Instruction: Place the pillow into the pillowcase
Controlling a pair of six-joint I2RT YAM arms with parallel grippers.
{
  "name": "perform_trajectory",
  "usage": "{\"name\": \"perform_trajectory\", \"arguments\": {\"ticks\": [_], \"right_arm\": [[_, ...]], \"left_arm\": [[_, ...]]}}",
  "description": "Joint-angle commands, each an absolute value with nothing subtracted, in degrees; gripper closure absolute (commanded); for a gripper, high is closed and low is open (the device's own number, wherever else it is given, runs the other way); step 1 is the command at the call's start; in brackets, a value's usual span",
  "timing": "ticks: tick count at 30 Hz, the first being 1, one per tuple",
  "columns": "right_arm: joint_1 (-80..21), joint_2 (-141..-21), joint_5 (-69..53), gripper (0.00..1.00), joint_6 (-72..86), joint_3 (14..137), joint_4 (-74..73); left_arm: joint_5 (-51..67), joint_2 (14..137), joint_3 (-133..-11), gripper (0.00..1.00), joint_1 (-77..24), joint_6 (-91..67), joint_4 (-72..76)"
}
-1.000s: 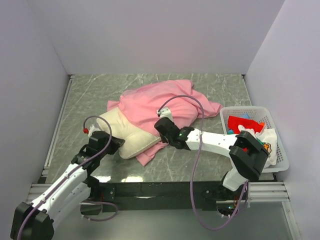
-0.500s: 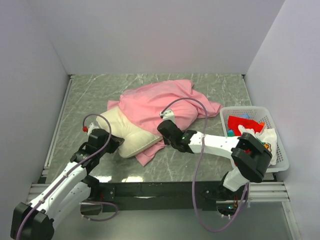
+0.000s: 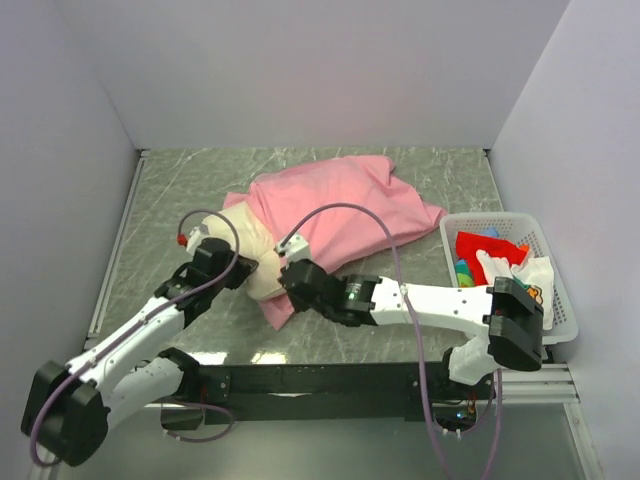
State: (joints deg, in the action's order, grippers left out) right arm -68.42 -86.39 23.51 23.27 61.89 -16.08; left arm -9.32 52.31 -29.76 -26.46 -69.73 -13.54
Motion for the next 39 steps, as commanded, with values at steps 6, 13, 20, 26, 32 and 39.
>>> {"name": "perform_trajectory", "arguments": {"ticks": [6,13,20,26,32,39], "right_arm": [[-69.0,-81.7,19.0,1.00,29.8,56.4,-17.5],[-66.5,-78.7,22.8,0.48,26.1,61.9,-21.2],[-55.5,-98.7,18.4,0.49,15.3,89.3,-22.2],[-53.4,-117.8,16.8,0.51,9.6,111.2,-22.9],[-53.1,-128.3,16.6,0.49,7.8,122.2,-22.0],[-52.6,-134.4,21.8,0.45,8.5,128.7,-25.1]], "left_arm": [[-15.8,62.1,-34.6,0.99,-33.9,-72.4,-4.4],[-12.7,58.5,-22.0,0.94,-35.7,-74.6,1.8],[-22.0,45.6,-21.7,0.21,-35.6,-76.9,-11.2],[-26.8,49.5,-31.4,0.02,-27.9,-77.0,-19.1],[-12.8,60.7,-33.6,0.15,-13.0,-69.4,-4.3],[-4.6,71.7,-34.2,0.15,-10.8,-66.3,6.8]]}}
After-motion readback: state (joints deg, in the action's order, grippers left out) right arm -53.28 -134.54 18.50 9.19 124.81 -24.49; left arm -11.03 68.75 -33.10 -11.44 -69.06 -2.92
